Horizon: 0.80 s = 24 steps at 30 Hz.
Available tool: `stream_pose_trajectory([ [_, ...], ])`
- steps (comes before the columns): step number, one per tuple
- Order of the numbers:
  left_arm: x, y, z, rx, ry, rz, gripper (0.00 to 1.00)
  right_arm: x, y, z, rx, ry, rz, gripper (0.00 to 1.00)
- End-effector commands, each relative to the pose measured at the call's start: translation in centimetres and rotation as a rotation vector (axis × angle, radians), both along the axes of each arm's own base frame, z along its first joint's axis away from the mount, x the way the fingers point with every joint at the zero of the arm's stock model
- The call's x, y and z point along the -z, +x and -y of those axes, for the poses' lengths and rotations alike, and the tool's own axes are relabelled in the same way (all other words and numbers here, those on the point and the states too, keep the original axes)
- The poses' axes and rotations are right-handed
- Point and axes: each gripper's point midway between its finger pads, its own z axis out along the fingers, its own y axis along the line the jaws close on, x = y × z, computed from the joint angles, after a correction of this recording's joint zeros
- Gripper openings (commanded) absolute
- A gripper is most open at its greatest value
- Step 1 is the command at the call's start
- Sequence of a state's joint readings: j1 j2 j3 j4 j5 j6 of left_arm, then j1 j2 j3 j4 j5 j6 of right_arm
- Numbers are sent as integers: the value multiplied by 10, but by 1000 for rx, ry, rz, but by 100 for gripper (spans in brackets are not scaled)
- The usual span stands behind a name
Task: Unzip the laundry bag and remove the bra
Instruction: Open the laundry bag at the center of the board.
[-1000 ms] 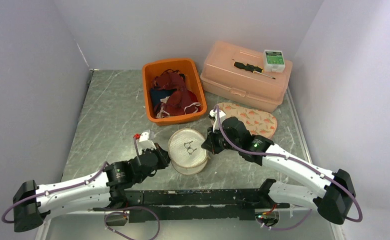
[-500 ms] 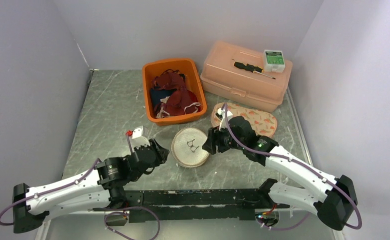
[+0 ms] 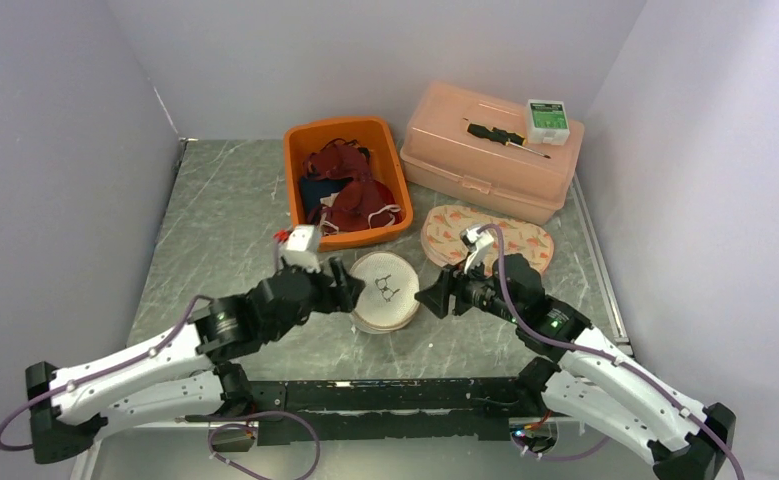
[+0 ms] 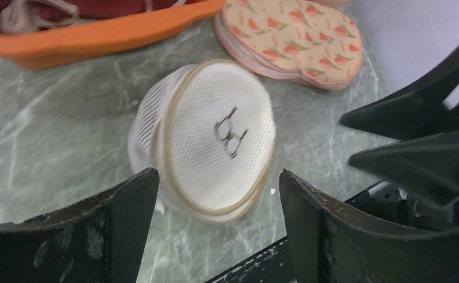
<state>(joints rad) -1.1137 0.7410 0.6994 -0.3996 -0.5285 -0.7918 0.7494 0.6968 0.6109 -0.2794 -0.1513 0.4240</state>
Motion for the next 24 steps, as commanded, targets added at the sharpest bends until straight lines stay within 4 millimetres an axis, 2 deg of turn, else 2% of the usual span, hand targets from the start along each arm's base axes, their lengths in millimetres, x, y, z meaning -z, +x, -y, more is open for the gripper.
stream_pose_trajectory([
  [1, -24, 19, 41, 172, 18, 15, 79, 1, -3, -8, -24, 77, 12, 64],
  [9, 13, 51, 34, 175, -27, -141, 78, 13, -11, -8, -45, 96, -7, 63],
  [15, 26, 47, 44, 232, -53, -168, 74, 21, -13, -5, -43, 86, -10, 63],
  [24, 41, 47, 50, 254, -39, -211, 68, 18, -16, -4, -46, 103, -5, 63],
])
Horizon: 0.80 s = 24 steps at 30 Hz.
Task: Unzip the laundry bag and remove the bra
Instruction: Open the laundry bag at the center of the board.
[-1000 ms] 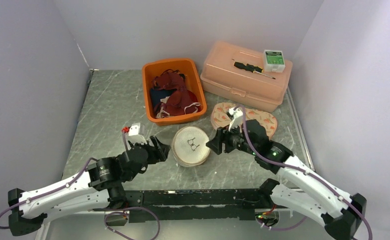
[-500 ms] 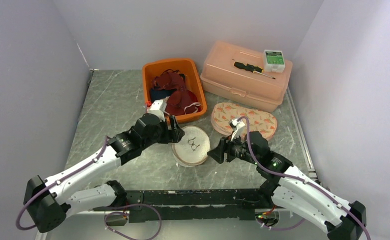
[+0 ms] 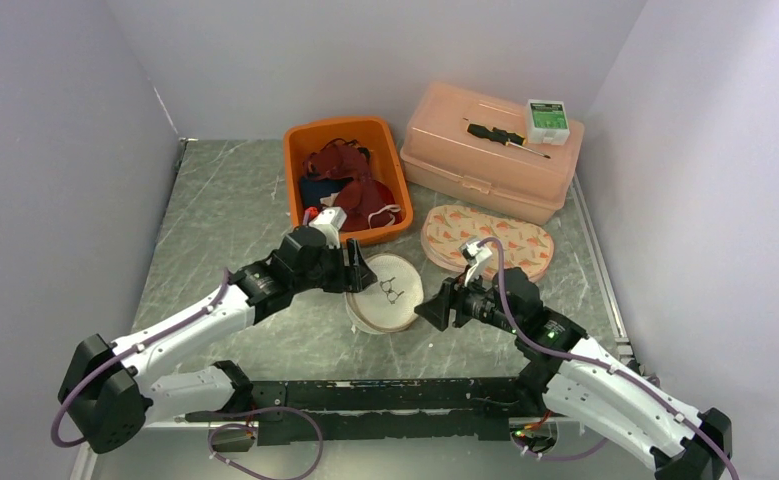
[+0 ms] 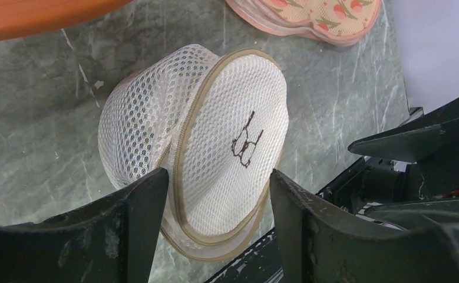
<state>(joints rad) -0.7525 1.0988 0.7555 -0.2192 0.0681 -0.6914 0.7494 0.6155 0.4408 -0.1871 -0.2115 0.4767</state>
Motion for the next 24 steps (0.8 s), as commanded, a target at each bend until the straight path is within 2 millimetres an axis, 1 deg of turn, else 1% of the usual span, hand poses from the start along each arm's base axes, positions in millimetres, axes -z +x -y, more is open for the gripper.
stream_pose_trajectory([
  [1, -6, 1, 10, 41, -42, 24, 67, -19, 2, -4, -6, 58, 48, 63],
  [6, 1, 1, 5, 29, -2, 1, 68, -20, 3, -2, 3, 52, 49, 64],
  [12, 14, -7, -6, 15, 47, -47, 71, -20, 3, -2, 8, 55, 48, 64],
  [16, 23, -11, -8, 6, 53, -82, 73, -18, 3, -4, 4, 58, 40, 64],
  [20, 25, -14, -8, 9, 40, -91, 73, -18, 2, -4, 2, 61, 39, 64],
  [22, 23, -14, -5, 15, 23, -86, 71, -18, 2, -3, 3, 59, 38, 64],
  [24, 18, -14, 2, 38, -14, -75, 64, -17, 2, -4, -2, 60, 37, 64],
])
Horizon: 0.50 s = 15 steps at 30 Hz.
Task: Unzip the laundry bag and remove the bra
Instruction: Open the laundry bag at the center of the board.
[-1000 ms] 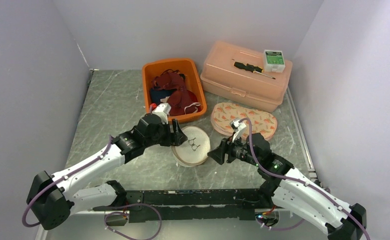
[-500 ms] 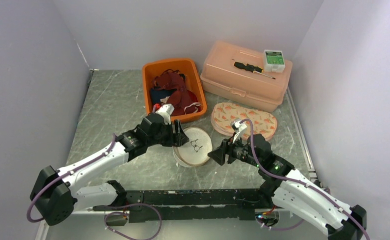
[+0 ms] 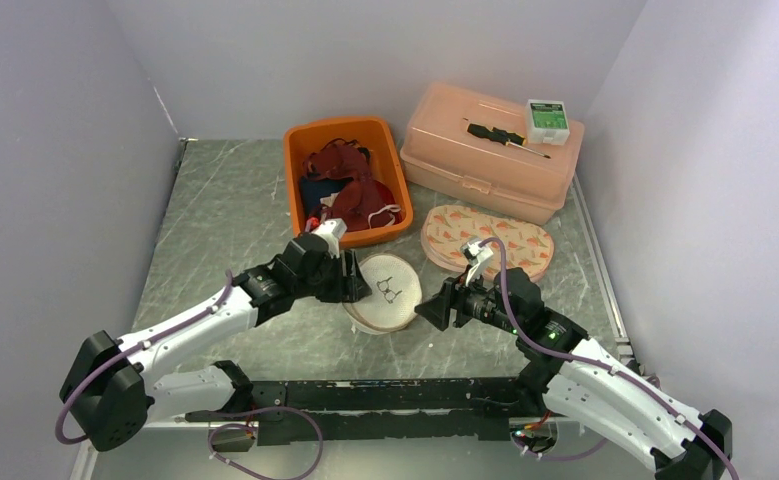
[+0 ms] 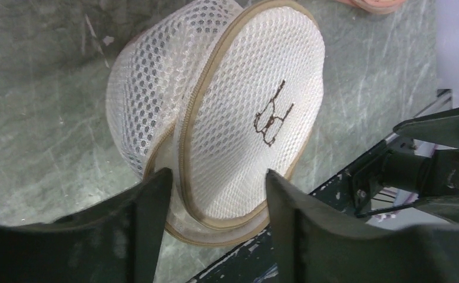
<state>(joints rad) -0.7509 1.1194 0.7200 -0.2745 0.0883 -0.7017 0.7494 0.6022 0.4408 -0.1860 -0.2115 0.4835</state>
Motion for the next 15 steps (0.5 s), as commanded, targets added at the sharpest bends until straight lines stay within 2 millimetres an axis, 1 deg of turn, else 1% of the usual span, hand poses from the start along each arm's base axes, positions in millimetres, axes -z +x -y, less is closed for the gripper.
stream_pose_trajectory([
  [1, -17, -1, 15, 43, -99, 24, 59, -13, 2, -5, -7, 49, 30, 64],
  [4, -28, -3, 27, 84, -159, 22, 42, -15, 2, -5, -9, 56, 34, 64],
  [7, -44, -4, 35, 101, -219, 27, 29, -18, 3, -4, -3, 55, 48, 64],
  [9, -56, -4, 39, 95, -258, 28, 21, -21, 4, -3, 0, 52, 63, 64],
  [12, -69, -1, 42, 68, -299, 14, 5, -30, 7, -3, 1, 50, 94, 65],
  [13, -72, 0, 43, 55, -308, 3, 3, -34, 8, -3, 3, 54, 107, 65],
  [15, -73, 4, 46, 11, -331, -43, 3, -42, 10, -3, -2, 54, 134, 67],
])
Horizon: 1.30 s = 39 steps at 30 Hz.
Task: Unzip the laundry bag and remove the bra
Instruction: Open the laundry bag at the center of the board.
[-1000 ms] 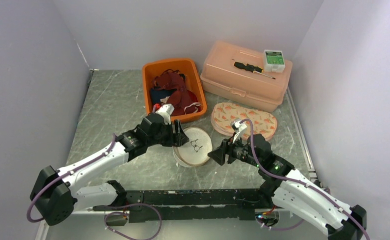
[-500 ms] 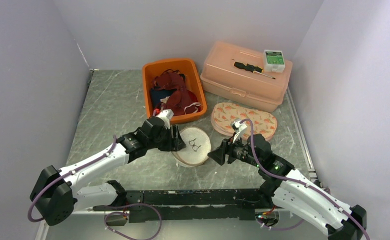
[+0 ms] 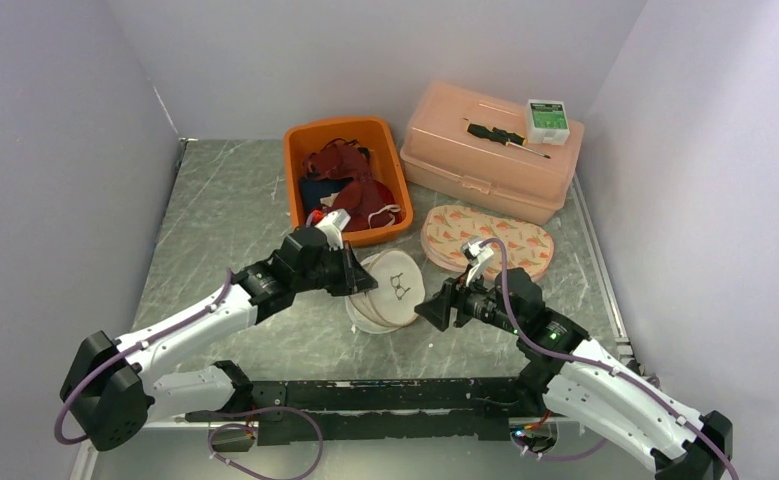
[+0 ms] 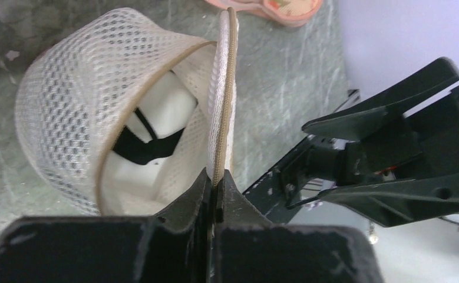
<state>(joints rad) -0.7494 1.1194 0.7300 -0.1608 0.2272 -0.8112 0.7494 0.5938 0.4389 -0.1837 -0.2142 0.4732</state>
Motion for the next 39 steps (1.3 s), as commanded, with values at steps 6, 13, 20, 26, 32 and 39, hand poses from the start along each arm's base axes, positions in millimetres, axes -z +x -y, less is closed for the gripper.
stream_pose_trajectory([
  [6, -47, 22, 30, -149, -239, -157, 3, -60, 19, -8, 11, 45, 166, 69],
  [13, -45, 38, 36, -276, -240, -284, 3, -67, 28, -20, 35, -72, 219, 72],
  [20, -47, 41, 32, -347, -194, -354, 3, -57, 33, -29, 152, -306, 313, 72],
  [26, -50, 39, 27, -369, -183, -359, 3, -46, 43, -38, 199, -440, 362, 68],
  [32, -51, 36, 26, -357, -187, -353, 3, -44, 53, -46, 233, -493, 382, 51],
  [39, -56, 32, 19, -329, -175, -292, 3, -42, 42, -58, 155, -434, 371, 5],
])
